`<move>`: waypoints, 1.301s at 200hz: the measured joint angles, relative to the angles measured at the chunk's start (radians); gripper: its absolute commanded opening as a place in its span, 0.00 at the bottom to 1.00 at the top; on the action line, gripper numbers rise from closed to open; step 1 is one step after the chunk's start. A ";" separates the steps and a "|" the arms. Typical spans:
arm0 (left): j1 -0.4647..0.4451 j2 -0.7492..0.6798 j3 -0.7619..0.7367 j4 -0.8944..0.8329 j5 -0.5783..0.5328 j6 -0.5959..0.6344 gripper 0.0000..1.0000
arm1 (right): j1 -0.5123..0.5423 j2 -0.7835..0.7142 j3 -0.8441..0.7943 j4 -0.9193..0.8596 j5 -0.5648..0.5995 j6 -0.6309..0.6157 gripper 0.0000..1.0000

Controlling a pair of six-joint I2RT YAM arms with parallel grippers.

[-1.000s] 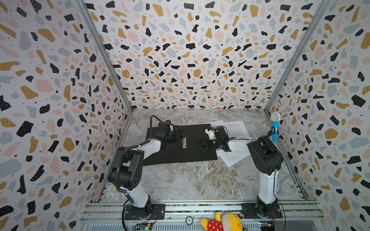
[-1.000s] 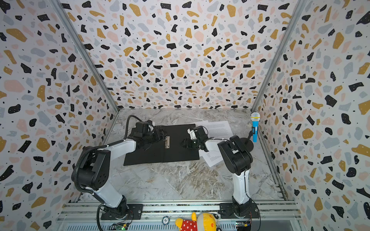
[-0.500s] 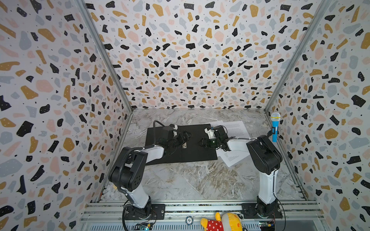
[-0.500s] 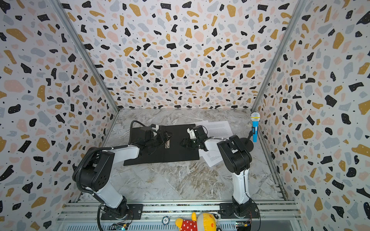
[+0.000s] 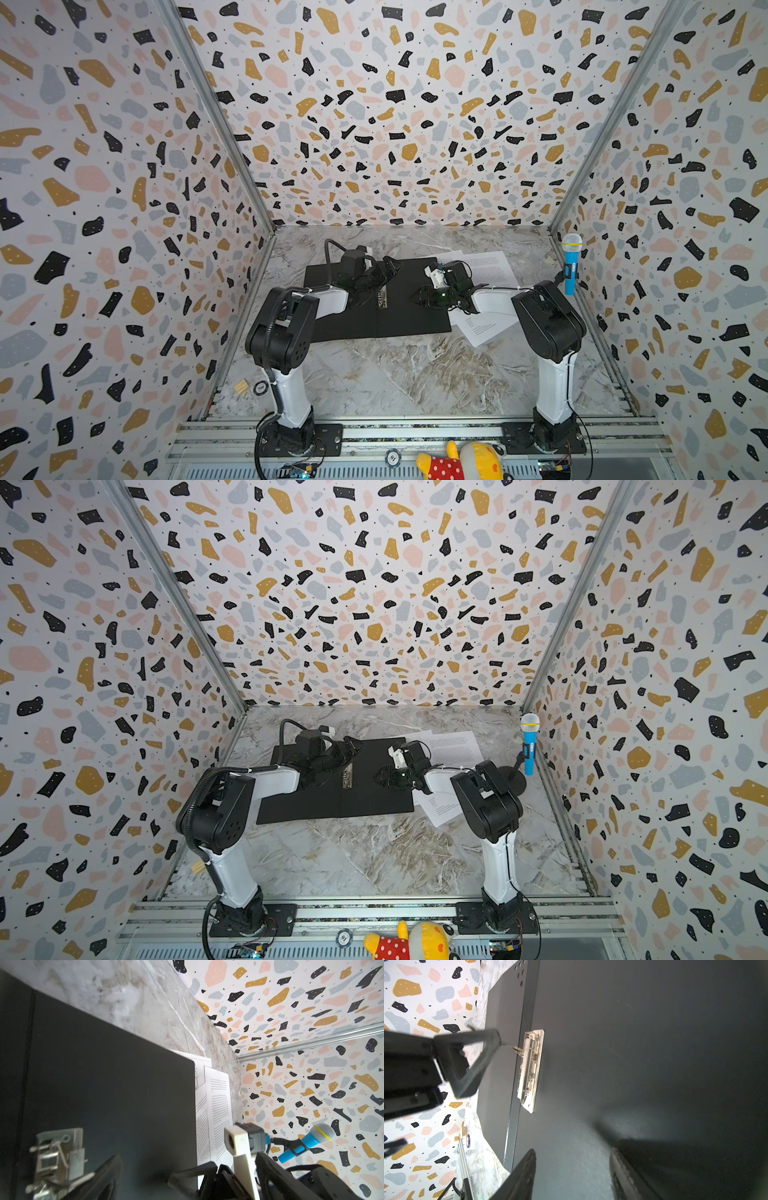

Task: Put the files into the folder

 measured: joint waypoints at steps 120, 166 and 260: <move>0.052 0.134 0.177 -0.097 0.003 0.032 1.00 | -0.010 -0.046 -0.045 0.006 -0.007 -0.006 0.62; 0.016 0.013 0.198 -0.181 -0.061 0.127 1.00 | -0.109 -0.266 -0.194 0.029 0.057 -0.056 0.73; -0.278 0.168 0.429 -0.343 -0.142 0.248 1.00 | -0.374 -0.338 -0.219 -0.134 0.306 -0.186 0.77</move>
